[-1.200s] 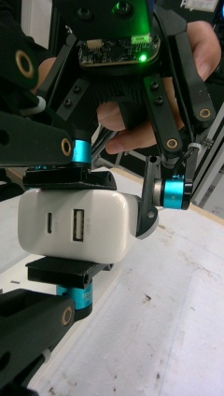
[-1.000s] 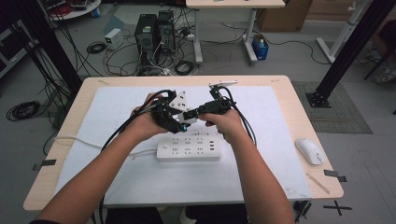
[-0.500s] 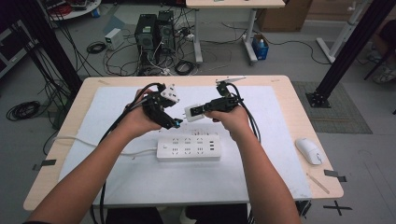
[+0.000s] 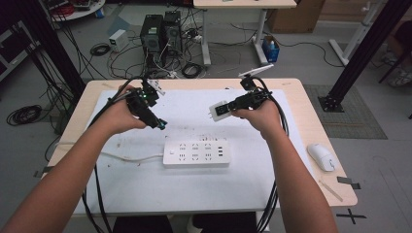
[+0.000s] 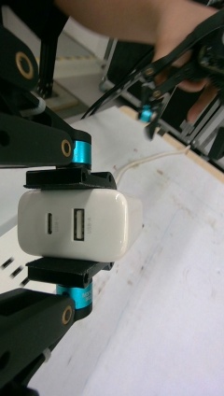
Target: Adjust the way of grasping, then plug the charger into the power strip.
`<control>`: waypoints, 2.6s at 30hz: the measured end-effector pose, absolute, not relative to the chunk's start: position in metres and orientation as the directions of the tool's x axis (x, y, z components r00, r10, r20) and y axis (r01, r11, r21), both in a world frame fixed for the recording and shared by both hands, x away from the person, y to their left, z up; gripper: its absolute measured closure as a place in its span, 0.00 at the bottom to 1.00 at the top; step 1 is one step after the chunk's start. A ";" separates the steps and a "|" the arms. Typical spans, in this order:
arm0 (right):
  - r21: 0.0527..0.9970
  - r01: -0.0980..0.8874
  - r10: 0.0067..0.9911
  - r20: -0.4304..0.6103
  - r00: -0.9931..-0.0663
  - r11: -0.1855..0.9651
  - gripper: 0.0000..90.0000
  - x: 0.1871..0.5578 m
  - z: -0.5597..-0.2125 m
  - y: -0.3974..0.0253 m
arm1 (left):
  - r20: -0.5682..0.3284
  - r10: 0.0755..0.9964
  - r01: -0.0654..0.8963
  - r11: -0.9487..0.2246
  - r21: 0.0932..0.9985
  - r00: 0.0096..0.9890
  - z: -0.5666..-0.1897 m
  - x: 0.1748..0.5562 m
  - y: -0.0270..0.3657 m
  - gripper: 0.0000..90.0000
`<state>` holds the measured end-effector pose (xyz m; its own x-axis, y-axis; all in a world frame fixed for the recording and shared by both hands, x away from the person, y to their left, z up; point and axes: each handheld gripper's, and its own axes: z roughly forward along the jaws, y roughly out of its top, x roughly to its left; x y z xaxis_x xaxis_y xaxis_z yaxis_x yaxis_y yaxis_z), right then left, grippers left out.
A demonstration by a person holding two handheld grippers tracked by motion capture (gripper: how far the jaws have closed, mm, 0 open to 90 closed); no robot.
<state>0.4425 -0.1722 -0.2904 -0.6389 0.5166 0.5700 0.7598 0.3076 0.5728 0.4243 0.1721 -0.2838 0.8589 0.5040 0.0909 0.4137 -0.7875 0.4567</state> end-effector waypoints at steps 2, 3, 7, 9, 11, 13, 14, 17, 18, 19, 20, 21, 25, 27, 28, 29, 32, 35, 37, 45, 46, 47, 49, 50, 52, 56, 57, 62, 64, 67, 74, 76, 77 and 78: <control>0.577 0.752 0.526 0.553 -0.646 0.318 0.69 0.441 -0.287 -0.177 | 0.077 0.513 0.434 -0.788 0.437 0.855 -0.280 0.427 0.179 0.09; 0.579 0.750 0.527 0.548 -0.649 0.321 0.69 0.441 -0.285 -0.180 | 0.071 0.521 0.445 -0.784 0.433 0.850 -0.278 0.428 0.183 0.08; 0.580 0.744 0.550 0.522 -0.652 0.332 0.69 0.439 -0.280 -0.189 | 0.024 0.546 0.489 -0.769 0.412 0.837 -0.273 0.435 0.197 0.02; 0.579 0.740 0.556 0.511 -0.656 0.341 0.69 0.438 -0.277 -0.192 | 0.014 0.542 0.490 -0.770 0.408 0.840 -0.271 0.436 0.201 0.02; 0.580 0.739 0.560 0.506 -0.656 0.342 0.69 0.437 -0.275 -0.195 | 0.018 0.534 0.482 -0.777 0.405 0.845 -0.269 0.437 0.203 0.02; 0.583 0.735 0.558 0.502 -0.661 0.346 0.69 0.437 -0.274 -0.197 | 0.011 0.509 0.466 -0.797 0.383 0.861 -0.267 0.437 0.203 0.02; 0.583 0.732 0.562 0.494 -0.663 0.351 0.69 0.437 -0.272 -0.199 | 0.008 0.503 0.463 -0.802 0.376 0.864 -0.267 0.438 0.203 0.02; 0.584 0.726 0.568 0.479 -0.669 0.362 0.69 0.439 -0.269 -0.200 | -0.002 0.499 0.468 -0.809 0.355 0.866 -0.267 0.440 0.203 0.02; 0.582 0.725 0.566 0.478 -0.672 0.369 0.69 0.440 -0.269 -0.199 | 0.004 0.500 0.466 -0.809 0.359 0.866 -0.266 0.440 0.204 0.02; 0.579 0.723 0.566 0.473 -0.675 0.377 0.69 0.441 -0.268 -0.198 | 0.003 0.499 0.465 -0.809 0.360 0.866 -0.266 0.440 0.205 0.02; 0.581 0.714 0.564 0.461 -0.685 0.392 0.69 0.442 -0.268 -0.197 | 0.001 0.499 0.466 -0.809 0.358 0.866 -0.267 0.441 0.206 0.02; 0.575 0.713 0.564 0.458 -0.687 0.402 0.69 0.444 -0.268 -0.194 | 0.003 0.499 0.466 -0.811 0.354 0.867 -0.268 0.440 0.207 0.02; 0.549 0.688 0.557 0.417 -0.718 0.475 0.69 0.450 -0.269 -0.180 | 0.011 0.497 0.466 -0.820 0.333 0.867 -0.275 0.440 0.211 0.02; 0.533 0.672 0.555 0.390 -0.734 0.514 0.69 0.454 -0.271 -0.171 | 0.009 0.498 0.467 -0.820 0.331 0.867 -0.278 0.440 0.215 0.02; 0.533 0.672 0.555 0.390 -0.734 0.514 0.69 0.454 -0.271 -0.171 | 0.009 0.498 0.467 -0.820 0.331 0.867 -0.278 0.440 0.215 0.02; 0.527 0.663 0.548 0.383 -0.743 0.531 0.69 0.456 -0.273 -0.168 | 0.021 0.503 0.470 -0.821 0.324 0.864 -0.281 0.440 0.220 0.02; 0.496 0.635 0.531 0.353 -0.770 0.592 0.69 0.462 -0.282 -0.152 | 0.013 0.514 0.484 -0.816 0.317 0.858 -0.285 0.441 0.226 0.02; 0.466 0.607 0.515 0.324 -0.794 0.644 0.69 0.465 -0.291 -0.140 | 0.009 0.518 0.490 -0.813 0.315 0.855 -0.289 0.442 0.232 0.02; 0.443 0.582 0.494 0.308 -0.813 0.682 0.69 0.465 -0.296 -0.132 | 0.011 0.521 0.493 -0.814 0.307 0.853 -0.291 0.441 0.235 0.02; 0.361 0.462 0.398 0.240 -0.885 0.810 0.69 0.462 -0.309 -0.109 | 0.010 0.529 0.504 -0.814 0.290 0.849 -0.298 0.442 0.243 0.02; 0.348 0.437 0.376 0.231 -0.897 0.829 0.69 0.460 -0.311 -0.105 | 0.008 0.532 0.507 -0.811 0.292 0.847 -0.298 0.442 0.243 0.02; 0.342 0.414 0.354 0.225 -0.908 0.844 0.69 0.459 -0.312 -0.102 | 0.010 0.533 0.507 -0.810 0.294 0.846 -0.298 0.441 0.243 0.02; 0.329 0.385 0.327 0.219 -0.919 0.862 0.69 0.457 -0.315 -0.098 | 0.007 0.533 0.507 -0.810 0.295 0.846 -0.298 0.440 0.244 0.02; 0.321 0.355 0.300 0.209 -0.931 0.878 0.69 0.455 -0.317 -0.094 | 0.007 0.531 0.506 -0.811 0.294 0.847 -0.298 0.440 0.245 0.02; 0.306 0.335 0.282 0.205 -0.937 0.891 0.69 0.453 -0.320 -0.091 | 0.010 0.535 0.509 -0.809 0.294 0.845 -0.298 0.439 0.245 0.02; 0.253 0.288 0.243 0.194 -0.950 0.924 0.69 0.449 -0.328 -0.082 | 0.009 0.537 0.511 -0.808 0.292 0.844 -0.299 0.438 0.246 0.02; 0.249 0.276 0.231 0.194 -0.953 0.928 0.69 0.448 -0.329 -0.080 | 0.011 0.538 0.511 -0.808 0.293 0.843 -0.300 0.437 0.246 0.02; 0.223 0.230 0.192 0.180 -0.965 0.947 0.69 0.446 -0.336 -0.072 | 0.015 0.539 0.513 -0.810 0.285 0.842 -0.301 0.436 0.249 0.02; 0.204 0.206 0.173 0.166 -0.971 0.957 0.69 0.445 -0.339 -0.069 | 0.011 0.547 0.521 -0.803 0.291 0.837 -0.302 0.435 0.250 0.02; 0.187 0.188 0.159 0.159 -0.974 0.964 0.69 0.444 -0.343 -0.066 | 0.012 0.551 0.524 -0.800 0.291 0.834 -0.302 0.435 0.251 0.02; 0.185 0.164 0.138 0.143 -0.980 0.969 0.69 0.443 -0.347 -0.061 | 0.018 0.551 0.524 -0.802 0.287 0.834 -0.302 0.434 0.253 0.02; 0.177 0.158 0.134 0.138 -0.981 0.972 0.69 0.444 -0.348 -0.061 | 0.018 0.550 0.523 -0.803 0.286 0.835 -0.302 0.434 0.253 0.02; 0.173 0.154 0.132 0.135 -0.982 0.973 0.69 0.443 -0.349 -0.061 | 0.020 0.549 0.522 -0.804 0.285 0.835 -0.302 0.435 0.253 0.02; 0.173 0.150 0.127 0.134 -0.983 0.973 0.69 0.444 -0.349 -0.061 | 0.019 0.549 0.521 -0.804 0.287 0.836 -0.302 0.435 0.253 0.02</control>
<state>0.4437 -0.0611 -0.3490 -0.9827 0.1275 0.1344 0.1500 0.9734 0.1733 0.4345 0.2526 -0.3016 0.8359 0.5485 0.0192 0.5210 -0.8040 0.2867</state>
